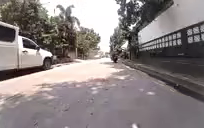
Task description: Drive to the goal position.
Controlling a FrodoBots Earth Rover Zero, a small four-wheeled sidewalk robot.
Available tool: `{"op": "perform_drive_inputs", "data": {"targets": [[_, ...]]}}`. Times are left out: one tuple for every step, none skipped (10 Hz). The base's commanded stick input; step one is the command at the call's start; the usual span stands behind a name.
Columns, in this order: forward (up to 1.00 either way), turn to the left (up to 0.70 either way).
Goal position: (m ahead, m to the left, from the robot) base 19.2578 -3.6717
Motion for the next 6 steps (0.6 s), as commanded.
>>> {"op": "perform_drive_inputs", "data": {"targets": [[1.0, 0.0], [1.0, 0.0], [1.0, 0.0], [1.0, 0.0], [1.0, 0.0], [1.0, 0.0]]}}
